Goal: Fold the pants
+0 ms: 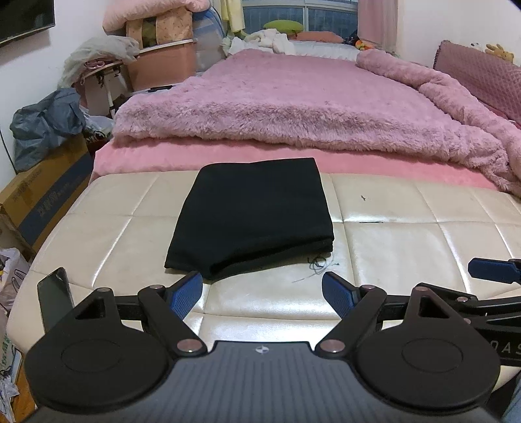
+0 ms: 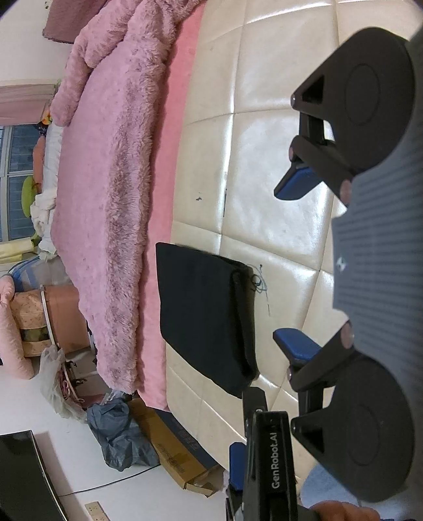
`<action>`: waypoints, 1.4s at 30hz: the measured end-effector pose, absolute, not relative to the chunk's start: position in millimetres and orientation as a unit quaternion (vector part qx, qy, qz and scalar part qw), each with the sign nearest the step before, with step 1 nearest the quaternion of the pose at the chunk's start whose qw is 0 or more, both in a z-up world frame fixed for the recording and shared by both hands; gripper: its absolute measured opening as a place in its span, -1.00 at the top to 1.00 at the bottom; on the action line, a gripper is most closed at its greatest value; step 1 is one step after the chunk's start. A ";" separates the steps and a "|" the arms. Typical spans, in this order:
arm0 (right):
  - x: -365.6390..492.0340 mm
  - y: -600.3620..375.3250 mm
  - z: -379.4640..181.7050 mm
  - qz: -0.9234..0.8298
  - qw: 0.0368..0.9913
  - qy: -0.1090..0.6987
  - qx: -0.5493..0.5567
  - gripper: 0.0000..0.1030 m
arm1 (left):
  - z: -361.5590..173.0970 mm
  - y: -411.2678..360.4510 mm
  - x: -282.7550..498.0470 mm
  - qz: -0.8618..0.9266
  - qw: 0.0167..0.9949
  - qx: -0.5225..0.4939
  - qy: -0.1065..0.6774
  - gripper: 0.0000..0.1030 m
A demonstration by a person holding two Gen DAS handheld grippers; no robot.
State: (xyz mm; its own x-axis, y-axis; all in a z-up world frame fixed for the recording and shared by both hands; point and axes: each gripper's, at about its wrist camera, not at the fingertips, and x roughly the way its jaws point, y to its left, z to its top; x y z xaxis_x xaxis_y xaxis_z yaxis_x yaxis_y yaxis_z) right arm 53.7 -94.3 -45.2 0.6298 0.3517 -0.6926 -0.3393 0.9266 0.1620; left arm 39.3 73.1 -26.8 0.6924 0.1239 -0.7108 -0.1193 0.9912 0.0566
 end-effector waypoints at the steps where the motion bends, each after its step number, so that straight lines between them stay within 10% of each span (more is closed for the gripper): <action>1: 53.0 -94.4 -44.7 0.191 0.903 0.385 0.009 -0.59 | -26.3 73.1 39.2 0.067 0.920 0.003 0.386 -0.89; 42: 49.3 -97.7 -39.0 0.193 0.906 0.377 0.011 -0.59 | -18.8 67.3 36.6 0.061 0.920 0.001 0.387 -0.89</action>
State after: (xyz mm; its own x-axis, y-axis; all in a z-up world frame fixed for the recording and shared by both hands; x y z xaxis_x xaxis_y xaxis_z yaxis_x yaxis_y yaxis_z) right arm 49.3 -97.7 -39.0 0.6414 0.3578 -0.6787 -0.3408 0.9254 0.1658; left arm 36.6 67.3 -18.8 0.6929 0.1122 -0.7122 -0.1108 0.9926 0.0486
